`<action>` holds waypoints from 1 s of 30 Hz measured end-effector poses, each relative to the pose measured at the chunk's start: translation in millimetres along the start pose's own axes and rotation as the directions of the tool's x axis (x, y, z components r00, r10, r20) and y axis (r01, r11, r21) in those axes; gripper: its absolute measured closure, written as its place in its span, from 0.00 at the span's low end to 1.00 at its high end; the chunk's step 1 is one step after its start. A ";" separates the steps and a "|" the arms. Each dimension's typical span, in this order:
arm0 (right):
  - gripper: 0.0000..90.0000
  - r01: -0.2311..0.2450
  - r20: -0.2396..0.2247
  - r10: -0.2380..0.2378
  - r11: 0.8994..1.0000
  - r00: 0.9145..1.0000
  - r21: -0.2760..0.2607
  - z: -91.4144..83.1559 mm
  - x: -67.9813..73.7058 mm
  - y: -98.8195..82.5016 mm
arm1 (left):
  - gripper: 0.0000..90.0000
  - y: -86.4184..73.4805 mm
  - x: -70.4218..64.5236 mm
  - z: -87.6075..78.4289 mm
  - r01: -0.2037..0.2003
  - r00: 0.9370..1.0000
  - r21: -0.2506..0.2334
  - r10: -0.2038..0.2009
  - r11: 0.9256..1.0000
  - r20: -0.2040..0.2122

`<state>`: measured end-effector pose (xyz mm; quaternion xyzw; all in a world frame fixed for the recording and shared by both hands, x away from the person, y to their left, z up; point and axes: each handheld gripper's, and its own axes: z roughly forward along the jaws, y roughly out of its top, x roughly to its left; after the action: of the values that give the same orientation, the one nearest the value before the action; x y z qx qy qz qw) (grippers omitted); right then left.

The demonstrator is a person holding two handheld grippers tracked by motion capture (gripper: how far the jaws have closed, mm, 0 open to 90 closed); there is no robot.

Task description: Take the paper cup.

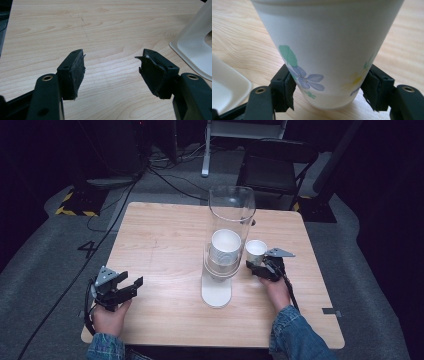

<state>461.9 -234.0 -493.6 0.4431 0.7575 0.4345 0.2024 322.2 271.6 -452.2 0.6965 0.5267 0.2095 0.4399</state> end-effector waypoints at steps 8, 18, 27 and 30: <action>0.38 -0.020 0.007 0.020 0.998 1.000 0.059 6.5 -3.0 -5.3 | 0.40 -0.7 1.7 0.1 0.005 1.000 0.003 -0.005 1.000 -0.001; 0.37 -0.010 0.008 0.009 0.993 1.000 0.115 7.2 -1.1 -6.6 | 0.40 0.2 1.3 2.2 0.008 1.000 0.008 -0.008 1.000 0.003; 0.30 -0.001 0.001 0.000 0.992 1.000 0.129 6.3 -1.9 -7.2 | 0.40 1.0 2.4 3.5 0.009 1.000 0.004 -0.009 1.000 0.003; 0.28 0.033 0.001 -0.034 0.990 0.999 0.140 5.8 -0.7 -6.9 | 0.40 1.3 2.3 3.9 0.011 1.000 0.008 -0.011 1.000 0.005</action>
<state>462.9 -233.4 -502.6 0.4442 0.7930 0.3763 0.1794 326.7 272.1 -453.5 0.6957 0.5304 0.2032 0.4397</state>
